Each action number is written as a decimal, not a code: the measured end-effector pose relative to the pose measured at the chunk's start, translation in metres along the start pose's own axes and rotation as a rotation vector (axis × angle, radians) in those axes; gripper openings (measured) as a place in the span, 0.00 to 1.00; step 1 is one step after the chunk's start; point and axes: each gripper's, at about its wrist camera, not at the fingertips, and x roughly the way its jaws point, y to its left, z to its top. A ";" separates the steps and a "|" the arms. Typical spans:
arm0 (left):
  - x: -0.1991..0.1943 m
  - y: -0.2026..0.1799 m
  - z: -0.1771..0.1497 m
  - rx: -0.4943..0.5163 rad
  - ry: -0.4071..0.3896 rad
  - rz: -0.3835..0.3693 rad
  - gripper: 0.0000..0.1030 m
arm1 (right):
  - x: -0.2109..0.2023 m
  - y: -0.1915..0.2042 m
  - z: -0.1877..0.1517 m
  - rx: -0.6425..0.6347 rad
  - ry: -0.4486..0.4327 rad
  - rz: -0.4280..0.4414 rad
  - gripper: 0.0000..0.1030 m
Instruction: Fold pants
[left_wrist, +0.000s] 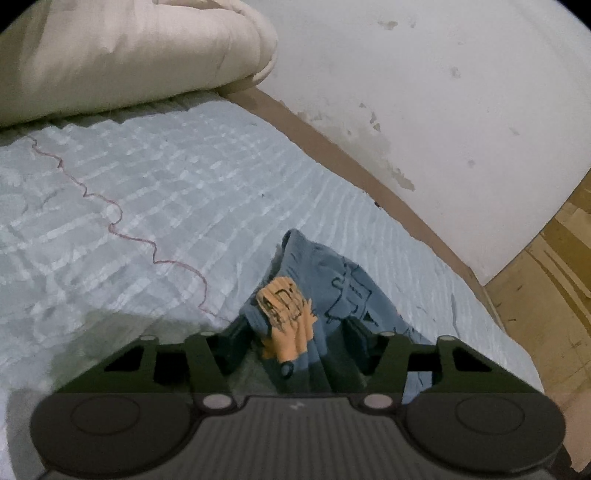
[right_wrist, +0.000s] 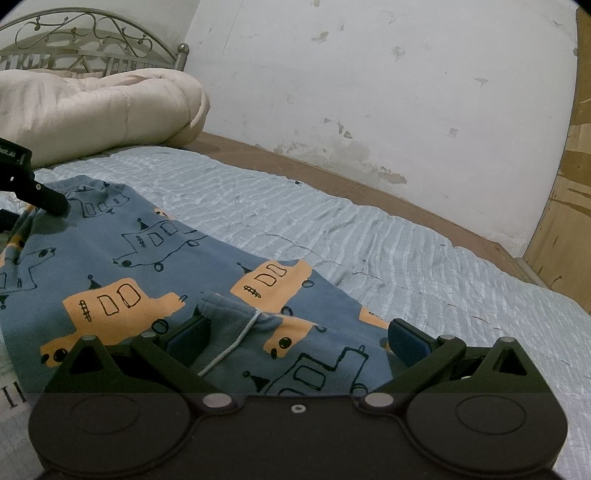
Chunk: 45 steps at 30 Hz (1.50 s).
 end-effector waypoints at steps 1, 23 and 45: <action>0.002 -0.001 0.001 0.002 0.000 0.006 0.53 | 0.000 0.000 0.000 0.000 0.000 0.000 0.99; -0.021 -0.048 0.006 0.153 -0.129 0.013 0.15 | -0.001 0.002 0.000 -0.008 -0.006 -0.009 0.99; -0.078 -0.246 -0.054 0.645 -0.185 -0.220 0.15 | -0.121 -0.085 -0.050 0.171 -0.189 -0.183 0.99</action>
